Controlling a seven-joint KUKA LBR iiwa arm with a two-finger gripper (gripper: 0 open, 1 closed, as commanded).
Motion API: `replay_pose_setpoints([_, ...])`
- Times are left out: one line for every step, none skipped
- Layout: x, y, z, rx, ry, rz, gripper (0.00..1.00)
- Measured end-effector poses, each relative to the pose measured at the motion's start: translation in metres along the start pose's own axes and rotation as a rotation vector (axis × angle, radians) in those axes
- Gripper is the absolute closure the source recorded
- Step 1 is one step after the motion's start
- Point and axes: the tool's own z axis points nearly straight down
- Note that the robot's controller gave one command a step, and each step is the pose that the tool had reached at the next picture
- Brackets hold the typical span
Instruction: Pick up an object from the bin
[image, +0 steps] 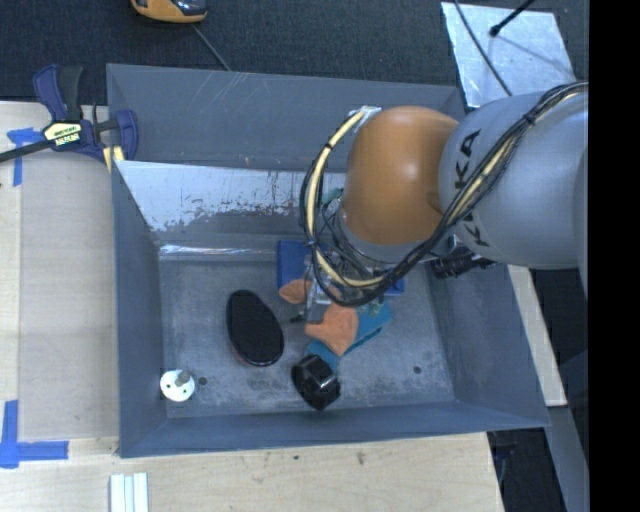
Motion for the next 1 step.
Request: replay_pose_setpoints([0.0007,-0.0001,-0.0023,0.001,0.002,0.000,1.00])
